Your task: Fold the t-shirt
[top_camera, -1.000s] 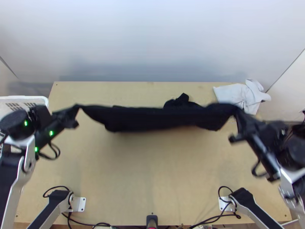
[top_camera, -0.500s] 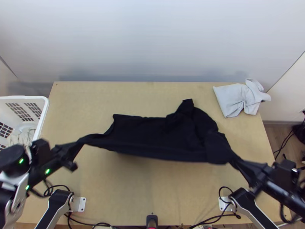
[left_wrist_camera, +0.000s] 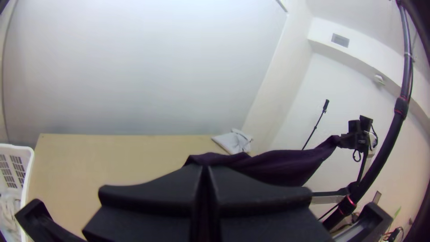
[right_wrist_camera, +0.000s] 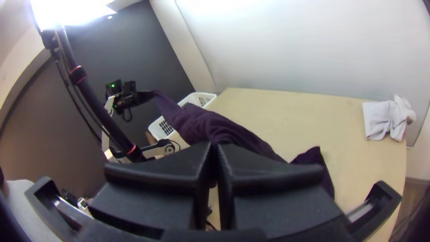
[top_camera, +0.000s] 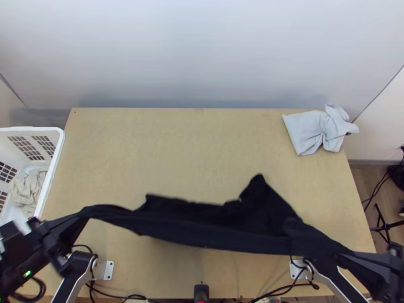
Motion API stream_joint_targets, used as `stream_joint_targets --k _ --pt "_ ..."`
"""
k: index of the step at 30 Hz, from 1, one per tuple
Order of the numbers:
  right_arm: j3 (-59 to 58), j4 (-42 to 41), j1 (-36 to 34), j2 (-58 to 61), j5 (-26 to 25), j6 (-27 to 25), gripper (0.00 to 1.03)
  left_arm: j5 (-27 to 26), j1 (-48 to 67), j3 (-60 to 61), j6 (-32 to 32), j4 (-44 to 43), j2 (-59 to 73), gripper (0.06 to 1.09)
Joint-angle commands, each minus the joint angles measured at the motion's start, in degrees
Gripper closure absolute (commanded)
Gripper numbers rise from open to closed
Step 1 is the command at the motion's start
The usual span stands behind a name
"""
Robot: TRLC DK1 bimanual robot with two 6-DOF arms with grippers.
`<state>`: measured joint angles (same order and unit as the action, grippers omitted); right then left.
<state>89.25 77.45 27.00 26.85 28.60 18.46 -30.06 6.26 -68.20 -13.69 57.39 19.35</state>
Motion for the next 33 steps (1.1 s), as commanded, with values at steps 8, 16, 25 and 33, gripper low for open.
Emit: stream_joint_targets --k 8,16,25,33 --pt "19.6 -15.0 -8.5 12.1 1.1 11.8 1.0 0.9 -9.0 -16.9 -4.5 -8.2 6.6 1.05" --pt "10.7 -35.1 -14.4 19.3 -9.3 18.0 1.0 4.9 -15.3 -18.6 -9.0 -20.5 19.1 1.05" --pt "-21.5 -49.1 -18.0 22.9 -9.4 13.4 1.0 7.9 -14.6 7.7 -7.1 -40.7 24.9 1.05" --pt "-36.0 -75.3 -18.8 38.3 -12.9 8.4 1.0 17.9 -9.8 16.6 -4.5 -58.7 39.1 1.05"
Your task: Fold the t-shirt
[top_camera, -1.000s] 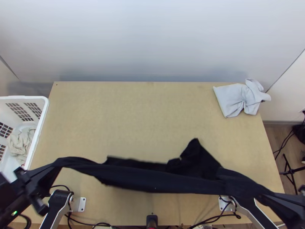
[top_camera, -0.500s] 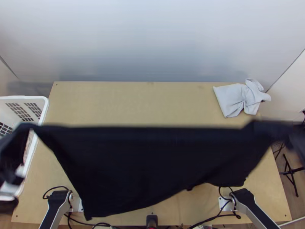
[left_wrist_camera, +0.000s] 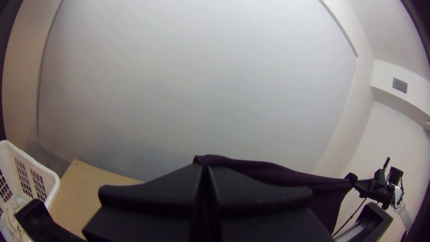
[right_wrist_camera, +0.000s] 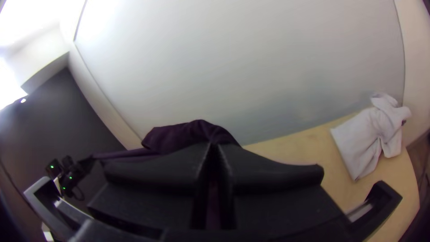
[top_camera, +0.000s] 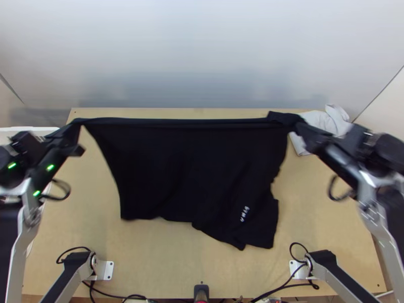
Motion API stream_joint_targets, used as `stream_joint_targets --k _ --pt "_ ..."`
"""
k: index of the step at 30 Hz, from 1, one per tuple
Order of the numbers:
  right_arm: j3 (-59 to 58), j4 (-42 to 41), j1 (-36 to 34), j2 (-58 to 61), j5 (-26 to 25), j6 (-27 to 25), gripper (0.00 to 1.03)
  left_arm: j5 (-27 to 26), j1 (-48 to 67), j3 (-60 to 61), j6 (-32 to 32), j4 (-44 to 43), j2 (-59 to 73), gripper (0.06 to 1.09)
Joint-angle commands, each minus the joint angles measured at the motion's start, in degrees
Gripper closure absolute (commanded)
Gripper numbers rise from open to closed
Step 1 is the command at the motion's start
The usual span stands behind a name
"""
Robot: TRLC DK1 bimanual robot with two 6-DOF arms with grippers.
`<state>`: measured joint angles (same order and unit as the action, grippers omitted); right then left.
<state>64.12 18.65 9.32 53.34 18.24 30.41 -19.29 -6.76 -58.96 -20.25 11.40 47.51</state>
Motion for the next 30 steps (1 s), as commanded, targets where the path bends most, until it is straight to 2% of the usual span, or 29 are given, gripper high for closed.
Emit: stream_joint_targets --k 1,7,15,20,24,30 --pt "-9.9 -18.3 -1.4 15.2 -2.5 -4.0 1.0 8.7 3.6 7.3 2.1 -15.1 13.5 1.05" --pt "-0.8 -30.3 -3.3 34.0 -7.5 -8.2 1.0 16.0 6.9 2.0 2.8 -22.9 28.0 1.05" --pt "20.3 -32.3 -5.4 54.1 -14.4 -9.1 1.0 21.0 9.7 -10.5 5.3 -24.8 43.6 1.05" --pt "29.7 -31.3 -5.3 62.8 -15.7 -10.6 1.0 21.7 9.7 -19.2 8.0 -24.3 53.3 1.05" --pt "27.6 -31.2 -4.0 63.6 -16.0 -11.3 1.0 21.7 9.6 -19.9 9.0 -24.3 57.1 1.05" --pt "14.3 -31.9 -3.2 56.9 -16.2 -11.3 1.0 21.7 11.2 -11.9 13.1 -24.2 57.0 1.05"
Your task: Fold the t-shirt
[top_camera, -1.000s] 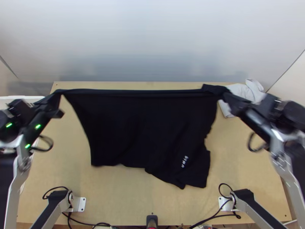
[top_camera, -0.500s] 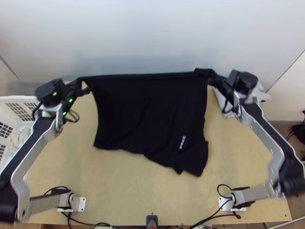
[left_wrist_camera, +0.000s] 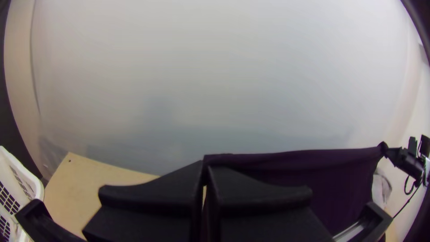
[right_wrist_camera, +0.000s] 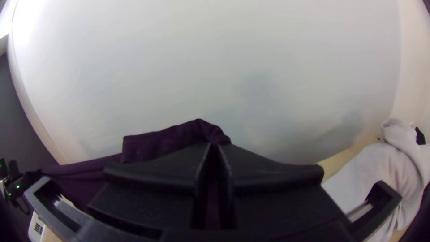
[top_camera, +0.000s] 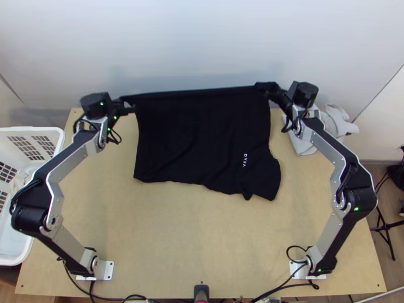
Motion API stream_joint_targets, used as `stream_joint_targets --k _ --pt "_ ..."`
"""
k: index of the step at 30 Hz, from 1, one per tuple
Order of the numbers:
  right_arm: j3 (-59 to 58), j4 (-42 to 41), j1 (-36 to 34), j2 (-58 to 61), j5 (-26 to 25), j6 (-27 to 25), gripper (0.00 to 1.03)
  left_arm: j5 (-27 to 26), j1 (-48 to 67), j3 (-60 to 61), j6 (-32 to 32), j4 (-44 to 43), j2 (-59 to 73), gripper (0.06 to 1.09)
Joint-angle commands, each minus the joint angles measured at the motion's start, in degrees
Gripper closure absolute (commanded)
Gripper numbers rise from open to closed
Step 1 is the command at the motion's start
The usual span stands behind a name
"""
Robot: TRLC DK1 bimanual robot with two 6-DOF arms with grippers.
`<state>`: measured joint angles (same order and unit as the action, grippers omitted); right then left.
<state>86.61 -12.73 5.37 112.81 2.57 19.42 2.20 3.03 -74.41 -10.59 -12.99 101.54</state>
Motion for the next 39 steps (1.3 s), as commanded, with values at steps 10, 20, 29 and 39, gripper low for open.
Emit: stream_joint_targets --k 10,20,29,39 --pt "-32.6 -1.8 2.3 -16.0 -1.0 -2.5 1.0 0.2 2.0 11.8 5.0 0.4 2.2 1.05" --pt "-40.1 3.2 5.0 -18.3 -1.1 -4.0 1.0 0.2 2.1 11.8 5.6 3.2 4.3 0.93" --pt "-36.2 10.1 4.1 -18.1 4.5 -2.4 0.03 0.0 2.0 6.6 3.6 19.1 5.3 0.11" --pt "-36.7 29.3 2.8 -35.6 16.9 -2.1 0.03 -4.8 -0.5 7.3 3.8 33.3 -5.6 0.11"
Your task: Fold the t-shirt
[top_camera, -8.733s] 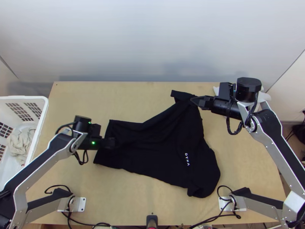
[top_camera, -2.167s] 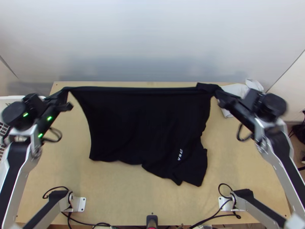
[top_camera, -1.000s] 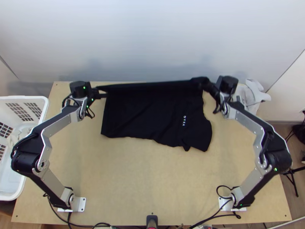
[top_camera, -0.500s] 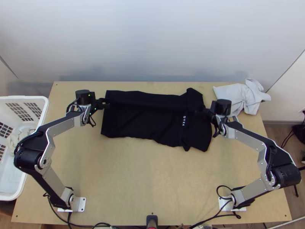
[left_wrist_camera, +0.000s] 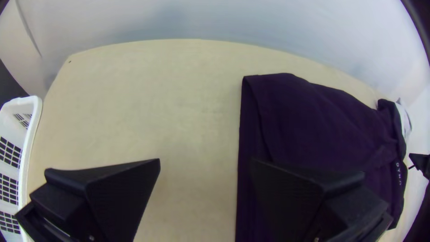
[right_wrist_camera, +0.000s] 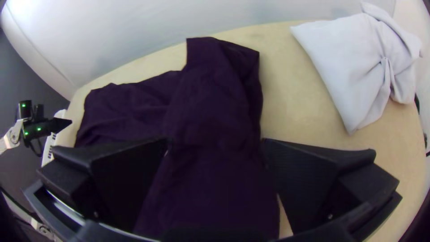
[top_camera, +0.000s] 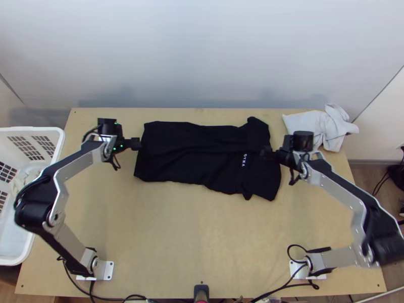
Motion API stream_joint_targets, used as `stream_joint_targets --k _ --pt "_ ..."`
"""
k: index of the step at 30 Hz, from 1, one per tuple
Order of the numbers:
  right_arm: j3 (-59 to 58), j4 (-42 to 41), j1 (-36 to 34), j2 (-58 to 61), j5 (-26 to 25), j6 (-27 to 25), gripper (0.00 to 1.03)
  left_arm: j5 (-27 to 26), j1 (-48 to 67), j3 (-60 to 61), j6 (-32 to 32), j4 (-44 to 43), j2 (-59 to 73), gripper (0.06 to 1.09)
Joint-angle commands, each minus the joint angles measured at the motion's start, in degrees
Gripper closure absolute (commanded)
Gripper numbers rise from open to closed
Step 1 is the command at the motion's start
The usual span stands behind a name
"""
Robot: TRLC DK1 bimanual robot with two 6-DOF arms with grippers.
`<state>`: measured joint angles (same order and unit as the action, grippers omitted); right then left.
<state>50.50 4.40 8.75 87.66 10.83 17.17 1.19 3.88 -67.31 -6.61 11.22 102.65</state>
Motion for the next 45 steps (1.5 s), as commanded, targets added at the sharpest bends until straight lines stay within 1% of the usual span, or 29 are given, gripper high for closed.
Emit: stream_joint_targets --k 1,4,6,8,10,12,14,17,19,22,26,28,30,34,37,41,45 --pt "-0.7 15.2 -0.6 -12.7 10.4 -0.4 0.03 -5.9 -1.6 0.2 -0.2 11.2 -8.1 0.11" --pt "-0.6 24.8 -0.6 -19.7 16.1 -3.5 0.03 -12.2 -2.5 0.4 1.3 18.7 -11.9 0.11" --pt "-0.1 32.2 -0.5 -23.1 19.5 -7.0 0.03 -16.5 -2.5 0.4 4.2 25.3 -13.5 0.11" --pt "0.9 41.0 0.2 -24.7 21.1 -11.5 0.03 -19.7 -2.1 0.4 7.9 32.5 -14.3 0.11" --pt "1.6 48.3 0.6 -25.1 22.0 -15.9 0.03 -21.3 -1.6 1.0 11.5 37.6 -14.4 0.11" --pt "1.7 52.4 0.6 -25.8 22.0 -18.7 0.03 -21.4 -0.9 3.3 13.9 39.1 -14.3 0.11" --pt "1.4 52.9 0.6 -27.0 22.0 -19.3 0.03 -21.3 0.1 6.1 15.6 38.8 -14.1 0.11" --pt "2.0 55.5 0.7 -28.1 22.7 -20.3 0.03 -21.3 1.1 8.9 15.5 36.2 -14.0 0.11" --pt "1.9 56.7 1.3 -28.2 23.7 -20.5 0.03 -21.1 1.2 10.7 14.6 31.8 -14.4 0.11" --pt "1.8 56.6 2.5 -29.2 23.9 -20.2 0.03 -20.4 0.5 11.7 10.4 23.1 -15.1 0.11" --pt "2.2 56.2 4.0 -29.8 24.1 -18.3 0.03 -20.2 0.3 12.7 9.9 16.5 -16.9 0.11" --pt "2.0 56.3 4.5 -30.0 24.1 -17.6 0.03 -18.9 0.8 12.8 10.0 14.6 -18.0 0.11" --pt "1.3 56.3 4.5 -30.7 24.1 -17.4 0.03 -18.9 1.7 13.5 11.2 14.0 -19.9 0.11" --pt "-0.8 56.3 4.5 -31.7 24.2 -17.3 0.03 -17.9 5.9 18.1 16.6 11.7 -21.4 0.11" --pt "-3.1 56.2 6.5 -32.6 24.8 -16.5 0.03 -16.9 7.5 20.3 20.2 10.2 -20.5 0.11" --pt "-5.3 55.7 10.1 -33.1 24.8 -14.4 0.03 -16.4 7.9 20.5 22.4 8.6 -17.8 0.11" --pt "-7.3 52.4 13.0 -32.9 24.8 -12.6 0.03 -13.6 7.5 19.8 22.7 5.7 -14.6 0.13"
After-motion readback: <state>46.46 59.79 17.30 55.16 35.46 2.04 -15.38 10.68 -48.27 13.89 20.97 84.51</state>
